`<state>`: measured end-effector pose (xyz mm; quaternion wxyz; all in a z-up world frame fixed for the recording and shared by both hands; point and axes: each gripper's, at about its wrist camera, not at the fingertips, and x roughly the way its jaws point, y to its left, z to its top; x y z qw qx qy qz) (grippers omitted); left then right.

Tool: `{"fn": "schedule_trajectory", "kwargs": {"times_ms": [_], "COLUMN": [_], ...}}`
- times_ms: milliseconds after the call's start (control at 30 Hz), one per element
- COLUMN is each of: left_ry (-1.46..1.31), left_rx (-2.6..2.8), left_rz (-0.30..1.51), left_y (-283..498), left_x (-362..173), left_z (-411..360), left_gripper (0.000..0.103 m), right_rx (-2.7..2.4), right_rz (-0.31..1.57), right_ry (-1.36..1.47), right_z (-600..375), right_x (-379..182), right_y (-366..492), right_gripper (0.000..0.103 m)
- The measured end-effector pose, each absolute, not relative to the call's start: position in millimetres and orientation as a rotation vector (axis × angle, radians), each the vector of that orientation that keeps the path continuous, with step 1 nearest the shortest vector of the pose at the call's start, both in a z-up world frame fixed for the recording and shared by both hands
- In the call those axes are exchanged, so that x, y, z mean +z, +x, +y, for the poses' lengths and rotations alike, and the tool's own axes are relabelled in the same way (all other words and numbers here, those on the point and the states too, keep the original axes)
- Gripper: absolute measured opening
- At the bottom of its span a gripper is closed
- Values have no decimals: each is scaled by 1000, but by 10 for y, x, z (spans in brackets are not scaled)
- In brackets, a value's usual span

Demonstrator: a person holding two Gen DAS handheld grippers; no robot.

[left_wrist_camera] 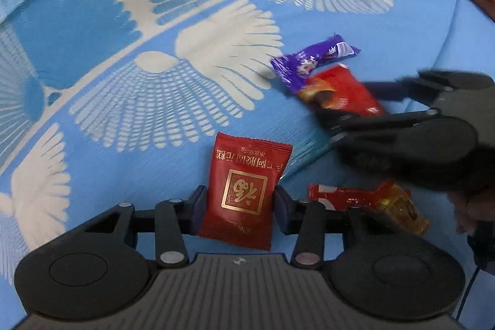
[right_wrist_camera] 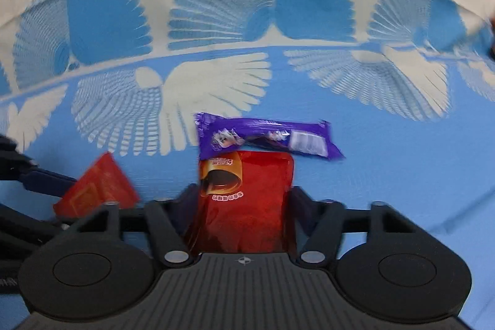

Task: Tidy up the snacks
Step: 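Grasp the red square candy with the left tool while the right grasps the red bag, then carry the red candy and red bag over the box with both tools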

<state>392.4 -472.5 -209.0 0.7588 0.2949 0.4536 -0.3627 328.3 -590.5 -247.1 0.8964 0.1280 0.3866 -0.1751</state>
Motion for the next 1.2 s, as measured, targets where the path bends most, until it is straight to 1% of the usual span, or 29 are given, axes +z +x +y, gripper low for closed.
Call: {"fn": "schedule_trajectory", "kwargs": {"times_ms": [100,233,433,733,967,1100,1200], "left_ry": [592,529,502,404,378,394,355], "left_rx": [-757,-737,-718,-674,-641,-604,-560], "left_rz": [991,999,972,944,916,895,906], "left_y": [3884,3710,3132,2215,1471,1117,914], "left_x": [-1967,-1710,-1329,-762,-437,-306,-176], "left_z": [-4562,-4334,-3880,-3251,-2663,-2263,-1870], "left_gripper": [48,48,48,48,48,48,48], "right_rx": [-440,-483,-508,-447,-309,-219,-155], "right_rz": [782,736,645,561,543,566,581], "right_ry": [275,312,434,582,558,540,526], "right_z": [-5935,-5921,-5681,-4969,-4285,-3851,-3542], "right_x": [-2463,-2352,-1987,-1398,-916,-730,-627], "right_y": [3048,2563,1772,956,415,172,43], "right_gripper": [53,52,52,52,52,52,52]}}
